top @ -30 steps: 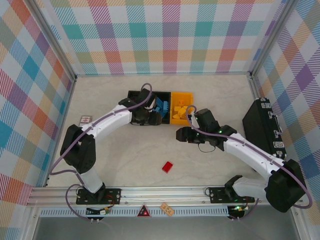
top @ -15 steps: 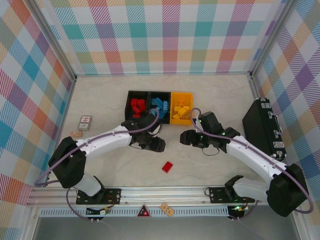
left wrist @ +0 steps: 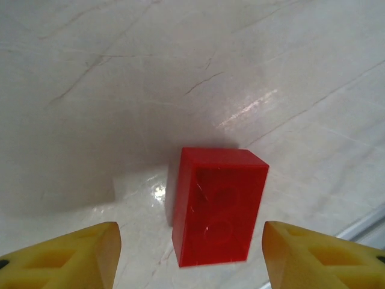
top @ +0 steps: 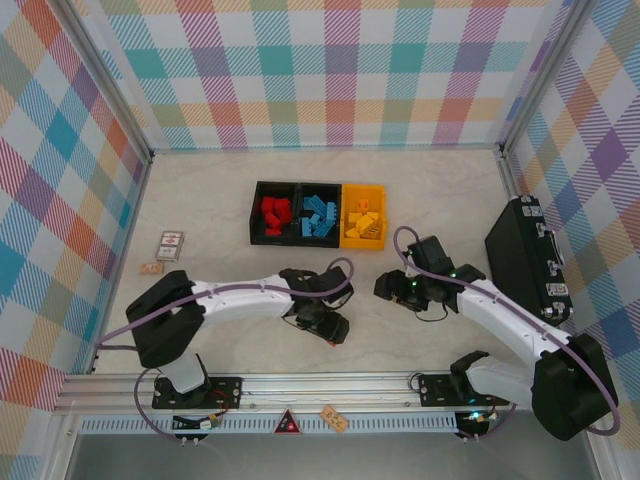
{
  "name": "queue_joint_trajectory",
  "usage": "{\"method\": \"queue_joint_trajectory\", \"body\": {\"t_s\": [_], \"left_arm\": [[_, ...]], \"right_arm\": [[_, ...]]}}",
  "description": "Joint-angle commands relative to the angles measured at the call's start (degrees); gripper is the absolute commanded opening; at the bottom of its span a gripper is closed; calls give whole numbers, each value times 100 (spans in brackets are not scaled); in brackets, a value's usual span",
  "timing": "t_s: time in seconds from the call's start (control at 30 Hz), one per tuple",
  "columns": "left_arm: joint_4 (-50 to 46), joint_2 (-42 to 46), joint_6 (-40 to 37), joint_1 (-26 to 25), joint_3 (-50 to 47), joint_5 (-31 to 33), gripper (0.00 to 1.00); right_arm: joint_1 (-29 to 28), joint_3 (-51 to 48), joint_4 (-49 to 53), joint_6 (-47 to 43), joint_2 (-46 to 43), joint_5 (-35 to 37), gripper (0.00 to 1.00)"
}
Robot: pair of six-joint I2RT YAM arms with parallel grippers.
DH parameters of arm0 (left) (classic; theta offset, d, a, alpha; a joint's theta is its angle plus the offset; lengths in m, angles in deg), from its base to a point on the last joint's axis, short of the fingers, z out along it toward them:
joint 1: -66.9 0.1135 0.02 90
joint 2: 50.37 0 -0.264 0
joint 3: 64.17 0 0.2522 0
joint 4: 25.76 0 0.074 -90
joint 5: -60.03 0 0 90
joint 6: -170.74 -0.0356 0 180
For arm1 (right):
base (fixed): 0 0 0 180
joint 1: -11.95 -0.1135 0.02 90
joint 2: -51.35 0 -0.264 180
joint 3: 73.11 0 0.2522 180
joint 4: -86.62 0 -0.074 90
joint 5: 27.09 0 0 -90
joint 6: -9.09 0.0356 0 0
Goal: Sort the legos into containers by color
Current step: Pick up the lego from the middle-left of the table.
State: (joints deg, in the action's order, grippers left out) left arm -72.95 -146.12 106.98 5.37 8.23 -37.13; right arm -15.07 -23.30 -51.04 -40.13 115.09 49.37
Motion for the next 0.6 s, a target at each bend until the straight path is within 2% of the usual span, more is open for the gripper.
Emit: {"method": "queue_joint_trajectory", "body": {"t_s": [0.0,0.17,0.4,0.57], "left_arm": [[-280,-269,-57,-136,342,307,64],[-309,-613,-66,-209,525,401,60],[-324,-698,-58,-218,587,458,26],[-461,-486,-54,-209,606,672,24]], "right_arm": [[55,-101,-63,82,-93,-26,59],[96,-181,-145,72,-64,-77,59],[149,-210,-246,61,-1,-144,59],[154,-166,-298,53,6,-227,59]]}}
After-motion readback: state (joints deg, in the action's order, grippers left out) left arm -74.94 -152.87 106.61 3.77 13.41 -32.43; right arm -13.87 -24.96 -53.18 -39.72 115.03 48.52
